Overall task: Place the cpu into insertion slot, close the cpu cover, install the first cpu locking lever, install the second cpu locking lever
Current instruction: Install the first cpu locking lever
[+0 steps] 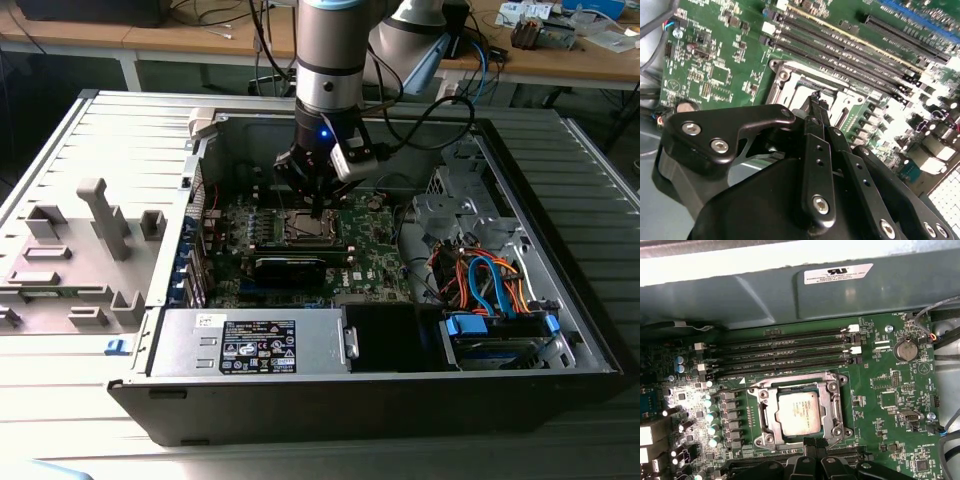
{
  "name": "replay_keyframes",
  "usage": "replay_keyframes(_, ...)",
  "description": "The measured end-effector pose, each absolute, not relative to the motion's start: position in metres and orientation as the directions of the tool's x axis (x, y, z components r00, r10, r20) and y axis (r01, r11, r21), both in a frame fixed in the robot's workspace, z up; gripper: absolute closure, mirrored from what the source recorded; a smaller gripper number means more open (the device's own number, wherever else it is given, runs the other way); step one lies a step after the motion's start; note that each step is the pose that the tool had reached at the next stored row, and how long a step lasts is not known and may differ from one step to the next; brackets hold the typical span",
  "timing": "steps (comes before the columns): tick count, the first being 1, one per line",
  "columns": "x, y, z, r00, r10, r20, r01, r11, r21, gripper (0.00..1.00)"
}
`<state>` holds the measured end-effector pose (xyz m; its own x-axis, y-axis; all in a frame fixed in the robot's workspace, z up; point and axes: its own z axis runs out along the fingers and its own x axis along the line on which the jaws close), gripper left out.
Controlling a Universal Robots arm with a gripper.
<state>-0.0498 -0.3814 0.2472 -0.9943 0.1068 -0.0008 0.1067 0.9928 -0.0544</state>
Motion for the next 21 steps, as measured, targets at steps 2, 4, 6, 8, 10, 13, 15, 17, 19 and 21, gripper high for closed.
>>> replay_keyframes(2, -0.0497, -0.3813, 0.2471, -0.995, 0.096, 0.003, 0.096, 0.995, -0.012, 0.89)
replay_keyframes(4, -0.0498, -0.3813, 0.2472, -0.997, 0.073, 0.004, 0.073, 0.997, -0.004, 0.89)
replay_keyframes(6, -0.0497, -0.3813, 0.2470, -0.999, 0.040, 0.004, 0.040, 0.999, -0.001, 0.89)
replay_keyframes(8, -0.0497, -0.3813, 0.2470, -1.000, -0.001, 0.004, -0.001, 1.000, 0.000, 0.89)
replay_keyframes(10, -0.0497, -0.3813, 0.2471, -1.000, -0.027, 0.004, -0.027, 1.000, -0.001, 0.89)
replay_keyframes(13, -0.0497, -0.3813, 0.2471, -1.000, -0.028, 0.004, -0.028, 1.000, -0.001, 0.89)
replay_keyframes(15, -0.0497, -0.3814, 0.2471, -1.000, -0.029, 0.004, -0.029, 1.000, -0.001, 0.89)
replay_keyframes(17, -0.0497, -0.3813, 0.2471, -1.000, -0.029, 0.004, -0.029, 1.000, 0.000, 0.89)
replay_keyframes(19, -0.0497, -0.3813, 0.2475, -1.000, -0.029, 0.004, -0.029, 1.000, 0.000, 0.89)
replay_keyframes(21, -0.0500, -0.3813, 0.2477, -1.000, -0.029, 0.004, -0.029, 1.000, 0.000, 0.89)
